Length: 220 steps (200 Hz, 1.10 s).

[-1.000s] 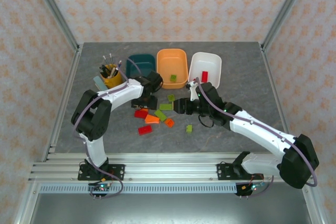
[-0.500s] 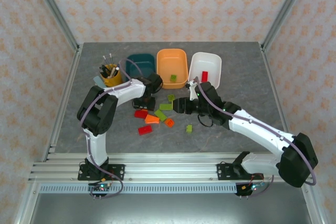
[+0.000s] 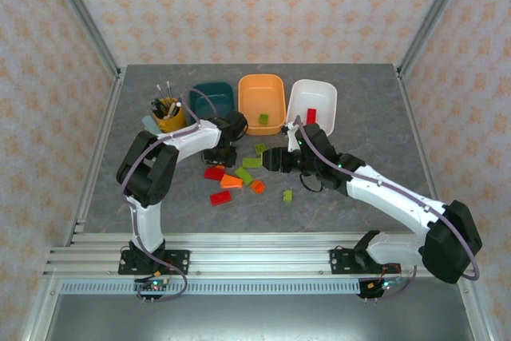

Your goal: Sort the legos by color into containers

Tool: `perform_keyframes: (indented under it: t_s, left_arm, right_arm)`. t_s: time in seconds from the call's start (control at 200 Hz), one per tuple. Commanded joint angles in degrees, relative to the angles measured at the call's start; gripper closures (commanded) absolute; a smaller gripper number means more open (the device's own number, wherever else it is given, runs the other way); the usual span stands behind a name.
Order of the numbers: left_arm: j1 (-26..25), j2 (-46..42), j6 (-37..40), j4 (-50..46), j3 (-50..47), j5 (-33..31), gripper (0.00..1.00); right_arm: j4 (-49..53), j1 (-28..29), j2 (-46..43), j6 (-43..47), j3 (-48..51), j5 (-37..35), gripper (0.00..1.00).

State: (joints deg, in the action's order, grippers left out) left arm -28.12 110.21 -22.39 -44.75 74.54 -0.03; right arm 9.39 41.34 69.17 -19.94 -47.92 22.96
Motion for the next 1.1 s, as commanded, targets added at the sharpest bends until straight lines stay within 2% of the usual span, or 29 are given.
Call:
perform_keyframes:
  t_s: [0.0, 0.185, 0.325, 0.44, 0.691, 0.851, 1.096]
  left_arm:
    - [0.0, -5.7, 0.1, -2.7, 0.2, -3.7, 0.69]
    - [-0.2, -12.4, -1.1, -7.7, 5.5, -4.4, 0.70]
    - [0.9, -12.4, -1.5, -11.3, 12.7, -4.9, 0.70]
    - [3.5, -8.9, -1.5, -12.0, 18.8, -3.6, 0.70]
    - [8.3, 3.6, -1.9, -11.2, 29.2, 3.0, 0.70]
    - [10.8, 10.1, -3.5, -9.8, 33.1, 8.5, 0.69]
    - [12.3, 17.1, -6.1, -8.7, 37.4, 12.7, 0.68]
  right_arm:
    - [0.5, 0.2, -0.3, -0.5, -2.3, -2.1, 0.45]
    - [0.9, 0.2, -1.0, -0.4, -5.1, -5.1, 0.45]
    - [1.3, 0.0, -0.7, -0.9, -8.4, -9.8, 0.45]
    - [1.2, -1.1, 1.4, -1.6, -11.2, -11.5, 0.45]
    - [5.0, -4.9, 9.7, -5.9, -18.7, -8.2, 0.46]
    - [6.1, -5.7, 13.1, -7.9, -21.1, -6.2, 0.46]
    - [6.7, -5.7, 14.8, -8.7, -21.7, -5.5, 0.46]
